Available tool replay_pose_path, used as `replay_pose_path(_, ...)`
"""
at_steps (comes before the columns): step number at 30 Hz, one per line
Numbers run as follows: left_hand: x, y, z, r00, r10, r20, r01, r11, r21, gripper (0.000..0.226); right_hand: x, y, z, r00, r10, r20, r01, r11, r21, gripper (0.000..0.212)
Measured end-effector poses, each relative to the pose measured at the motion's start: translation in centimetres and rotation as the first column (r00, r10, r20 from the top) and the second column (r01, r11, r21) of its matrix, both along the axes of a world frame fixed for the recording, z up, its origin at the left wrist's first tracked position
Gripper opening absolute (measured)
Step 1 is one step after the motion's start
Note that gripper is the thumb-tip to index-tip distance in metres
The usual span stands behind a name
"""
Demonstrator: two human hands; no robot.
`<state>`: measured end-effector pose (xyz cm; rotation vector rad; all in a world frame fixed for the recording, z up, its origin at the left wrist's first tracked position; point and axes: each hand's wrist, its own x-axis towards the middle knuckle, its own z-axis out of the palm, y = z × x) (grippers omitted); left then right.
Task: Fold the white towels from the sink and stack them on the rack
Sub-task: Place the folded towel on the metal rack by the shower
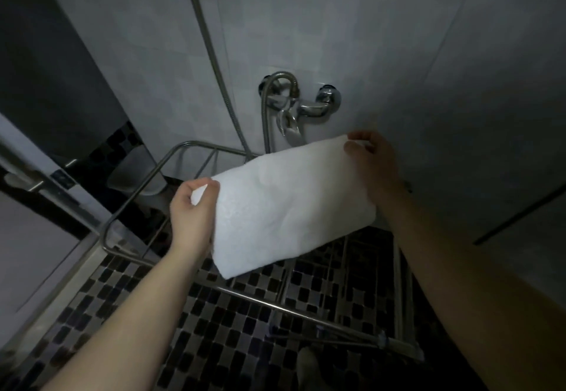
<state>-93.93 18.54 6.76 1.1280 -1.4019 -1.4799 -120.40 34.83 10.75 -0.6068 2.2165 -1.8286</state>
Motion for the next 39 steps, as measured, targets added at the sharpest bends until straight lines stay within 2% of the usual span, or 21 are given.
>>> replay_pose_path(4, -2.6, 1.2, -1.0, 0.994, -0.095, -0.046, 0.099, 0.991, 0.090, 0.018, -3.3, 1.7, -1.0, 0.999, -0.039, 0.025, 0.039, 0.999, 0.013, 0.013)
replay_pose_path(9, -6.5, 3.5, -2.6, 0.974, -0.153, -0.166, 0.199, 0.929, 0.311, 0.014, -7.8, 2.8, -1.7, 0.998, -0.049, 0.043, 0.049, 0.999, 0.019, 0.021)
replay_pose_path(12, -7.9, 4.1, -3.7, 0.934, -0.265, -0.240, 0.344, 0.850, 0.398, 0.030, -9.5, 3.0, -2.1, 0.999, -0.015, 0.052, 0.013, 0.999, 0.032, 0.019)
replay_pose_path(15, -8.5, 4.1, -4.3, 0.857, -0.413, -0.309, 0.515, 0.721, 0.464, 0.056, -10.9, 3.4, -2.7, 0.999, -0.002, 0.047, 0.000, 0.999, 0.042, 0.019)
replay_pose_path(17, -8.6, 4.2, -4.5, 0.824, -0.458, -0.333, 0.566, 0.667, 0.484, 0.060, -11.7, 3.7, -3.0, 0.999, -0.010, 0.033, 0.008, 0.999, 0.048, 0.019)
replay_pose_path(23, -8.6, 7.3, -4.1, 0.744, -0.460, -0.484, 0.665, 0.574, 0.477, 0.042, -12.9, 4.3, -2.5, 1.000, 0.021, 0.008, -0.022, 0.997, 0.075, 0.021)
replay_pose_path(28, -8.1, 10.7, -4.3, 0.691, -0.454, -0.562, 0.721, 0.493, 0.488, 0.052, -13.5, 4.2, -1.3, 0.994, 0.052, 0.098, -0.045, 0.996, -0.073, 0.017)
replay_pose_path(30, -8.0, 12.3, -4.5, 0.700, -0.422, -0.577, 0.709, 0.508, 0.489, 0.057, -13.8, 4.1, -1.3, 0.990, 0.072, 0.125, -0.058, 0.992, -0.113, 0.015)
replay_pose_path(31, -8.0, 13.2, -5.0, 0.722, -0.410, -0.557, 0.683, 0.547, 0.484, 0.059, -13.9, 4.0, -1.5, 0.989, 0.082, 0.124, -0.069, 0.992, -0.103, 0.014)
replay_pose_path(33, -7.7, 14.7, -6.1, 0.775, -0.413, -0.478, 0.621, 0.639, 0.454, 0.069, -14.2, 3.9, -2.6, 0.991, 0.106, 0.082, -0.104, 0.994, -0.025, 0.018)
replay_pose_path(35, -7.4, 15.7, -7.5, 0.809, -0.419, -0.412, 0.580, 0.681, 0.446, 0.075, -14.4, 3.6, -4.3, 0.990, 0.140, 0.003, -0.140, 0.983, 0.118, 0.022)
replay_pose_path(39, -7.1, 16.5, -9.8, 0.855, -0.407, -0.321, 0.518, 0.639, 0.569, 0.078, -14.2, 3.7, -9.0, 0.976, 0.218, -0.018, -0.198, 0.916, 0.350, 0.019)
